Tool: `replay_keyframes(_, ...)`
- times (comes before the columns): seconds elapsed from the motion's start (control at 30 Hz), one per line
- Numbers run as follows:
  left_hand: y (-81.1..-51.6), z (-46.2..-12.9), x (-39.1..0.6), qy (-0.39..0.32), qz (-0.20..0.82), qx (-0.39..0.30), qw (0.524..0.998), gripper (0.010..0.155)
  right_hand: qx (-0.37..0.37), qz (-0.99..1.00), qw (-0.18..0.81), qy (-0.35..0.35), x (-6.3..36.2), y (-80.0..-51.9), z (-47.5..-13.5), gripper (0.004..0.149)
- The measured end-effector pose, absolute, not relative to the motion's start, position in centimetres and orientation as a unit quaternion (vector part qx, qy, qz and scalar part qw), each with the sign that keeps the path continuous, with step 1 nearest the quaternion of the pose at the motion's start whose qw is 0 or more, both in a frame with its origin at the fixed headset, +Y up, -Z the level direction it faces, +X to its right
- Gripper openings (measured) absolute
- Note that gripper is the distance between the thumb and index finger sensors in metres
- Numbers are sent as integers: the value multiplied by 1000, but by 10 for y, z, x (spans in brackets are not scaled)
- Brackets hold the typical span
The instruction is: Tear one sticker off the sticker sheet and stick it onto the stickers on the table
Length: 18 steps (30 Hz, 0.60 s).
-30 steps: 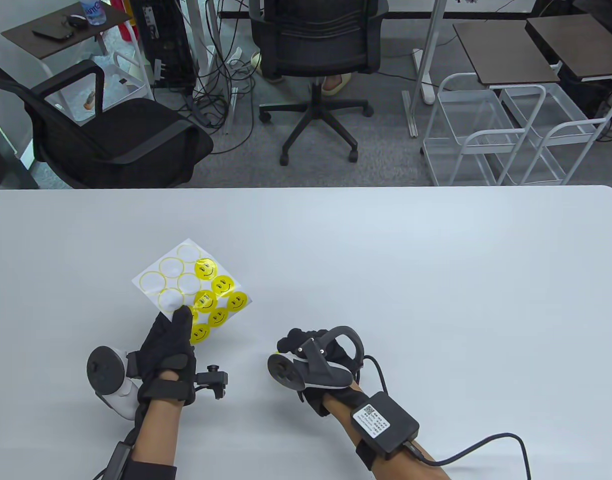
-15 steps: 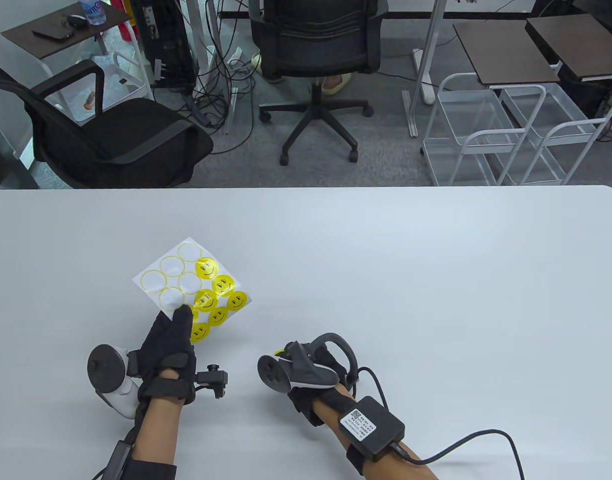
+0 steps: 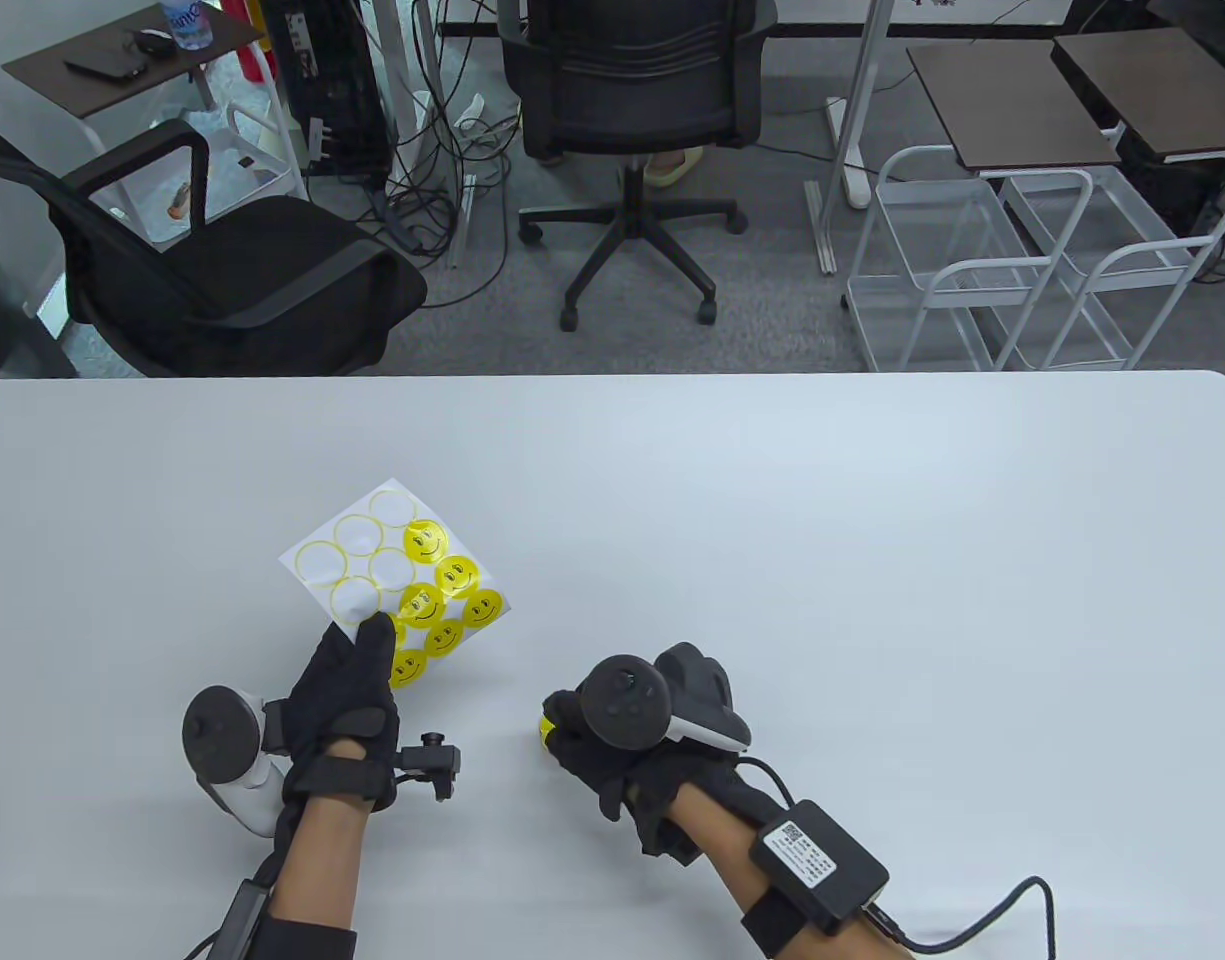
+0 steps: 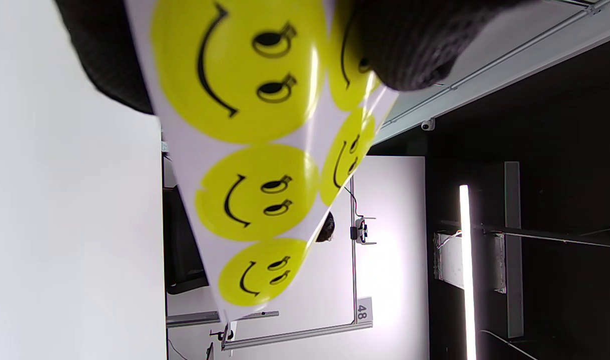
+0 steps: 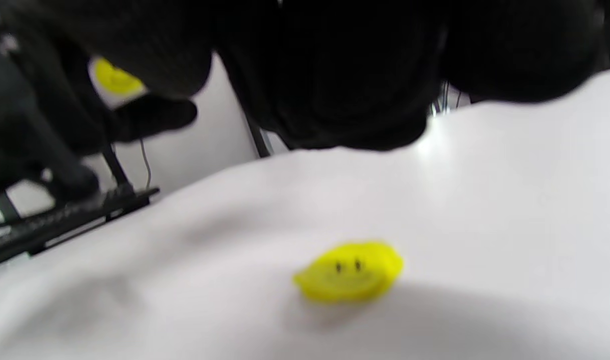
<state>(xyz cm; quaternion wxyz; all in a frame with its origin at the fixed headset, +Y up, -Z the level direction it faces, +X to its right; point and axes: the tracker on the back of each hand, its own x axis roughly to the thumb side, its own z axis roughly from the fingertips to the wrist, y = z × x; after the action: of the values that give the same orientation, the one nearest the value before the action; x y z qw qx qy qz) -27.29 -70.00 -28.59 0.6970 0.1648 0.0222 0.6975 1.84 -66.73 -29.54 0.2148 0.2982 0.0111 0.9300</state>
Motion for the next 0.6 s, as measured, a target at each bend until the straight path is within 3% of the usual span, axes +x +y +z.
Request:
replay_keyframes(0.17,-701,-286,-272,20,691,162,704,47,269,928,246,-76,55,-636,-293,58)
replay_keyframes(0.33,-702,-287,-271,19,682,158,713,47,231,926,267,-130,93,-621,-289,62)
replay_keyframes(0.6,-705,-289,-265,12,657,144,740,47,165,927,279,-188,139,-631,-281,67)
